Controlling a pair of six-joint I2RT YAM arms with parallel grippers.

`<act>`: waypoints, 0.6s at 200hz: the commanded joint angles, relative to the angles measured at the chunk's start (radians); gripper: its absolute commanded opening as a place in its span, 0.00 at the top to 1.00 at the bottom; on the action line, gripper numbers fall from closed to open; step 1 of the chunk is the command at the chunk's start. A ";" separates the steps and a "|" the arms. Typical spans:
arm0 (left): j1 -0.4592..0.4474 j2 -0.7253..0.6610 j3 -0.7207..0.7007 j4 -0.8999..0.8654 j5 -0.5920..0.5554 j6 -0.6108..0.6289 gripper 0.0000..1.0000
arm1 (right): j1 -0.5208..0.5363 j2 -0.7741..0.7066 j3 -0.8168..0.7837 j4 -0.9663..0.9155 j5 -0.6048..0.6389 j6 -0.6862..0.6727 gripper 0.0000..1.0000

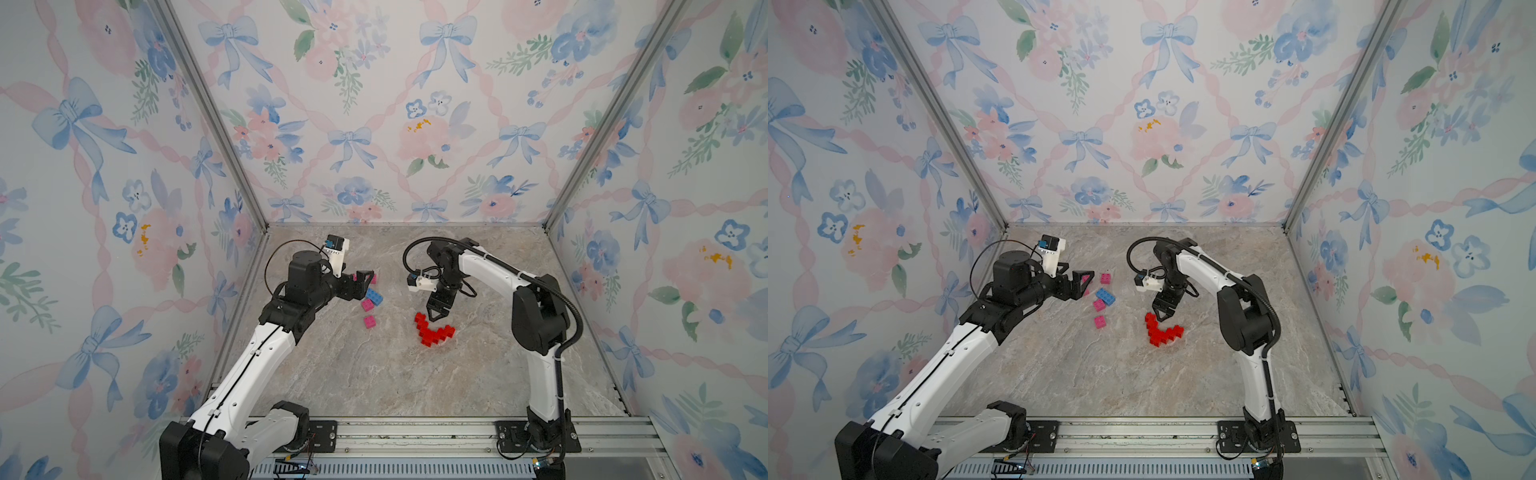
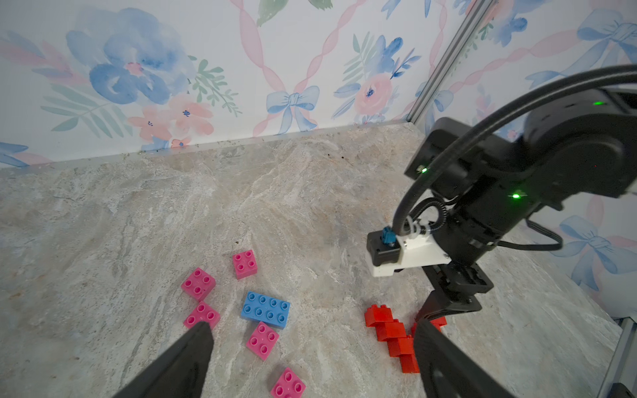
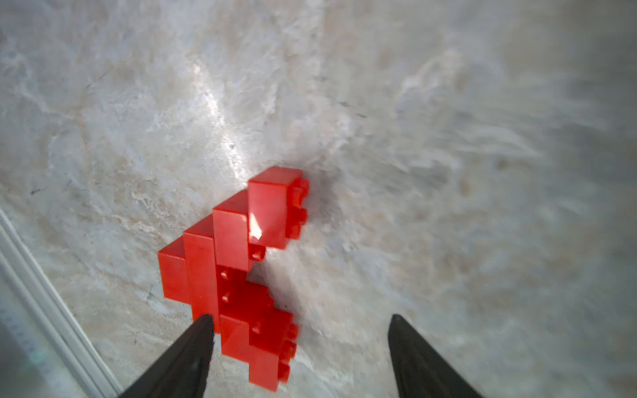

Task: Assemble the letter v with lego
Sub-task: Adjust the lego brick at the center of the board, then move the lego brick at the center of the board.

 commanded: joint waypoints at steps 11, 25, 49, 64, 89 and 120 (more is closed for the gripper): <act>0.008 0.006 -0.002 0.038 -0.170 -0.114 0.03 | 0.109 -0.281 -0.143 0.074 0.329 0.827 0.10; 0.008 0.005 -0.009 0.048 -0.233 -0.156 0.04 | 0.181 -0.350 -0.202 0.029 0.391 1.183 0.10; 0.008 0.017 -0.002 0.048 -0.263 -0.190 0.07 | 0.289 -0.370 -0.269 -0.022 0.406 1.498 0.08; 0.006 0.024 0.002 0.049 -0.266 -0.204 0.08 | 0.349 -0.361 -0.307 0.015 0.403 1.602 0.13; 0.006 0.038 0.005 0.049 -0.258 -0.212 0.10 | 0.405 -0.314 -0.333 0.076 0.389 1.699 0.25; 0.007 0.039 0.007 0.049 -0.257 -0.200 0.10 | 0.404 -0.274 -0.358 0.162 0.344 1.732 0.34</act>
